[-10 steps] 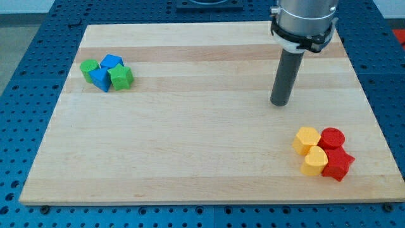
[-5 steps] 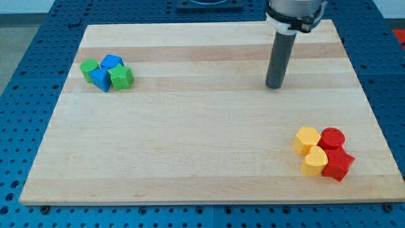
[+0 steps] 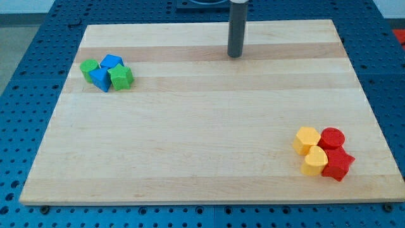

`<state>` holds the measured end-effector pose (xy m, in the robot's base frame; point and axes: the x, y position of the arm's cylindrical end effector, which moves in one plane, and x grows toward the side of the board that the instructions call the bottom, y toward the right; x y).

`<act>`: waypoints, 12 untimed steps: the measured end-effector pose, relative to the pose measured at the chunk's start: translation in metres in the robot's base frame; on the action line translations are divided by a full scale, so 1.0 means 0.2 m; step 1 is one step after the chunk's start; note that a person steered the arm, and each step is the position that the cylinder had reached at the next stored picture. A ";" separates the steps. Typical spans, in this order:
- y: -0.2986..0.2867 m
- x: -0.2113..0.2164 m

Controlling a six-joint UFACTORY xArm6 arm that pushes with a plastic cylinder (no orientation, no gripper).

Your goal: Point your arm at the green circle

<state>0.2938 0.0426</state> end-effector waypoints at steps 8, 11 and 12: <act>-1.26 -0.16; -1.44 0.03; -1.46 0.02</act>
<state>0.2986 -0.2500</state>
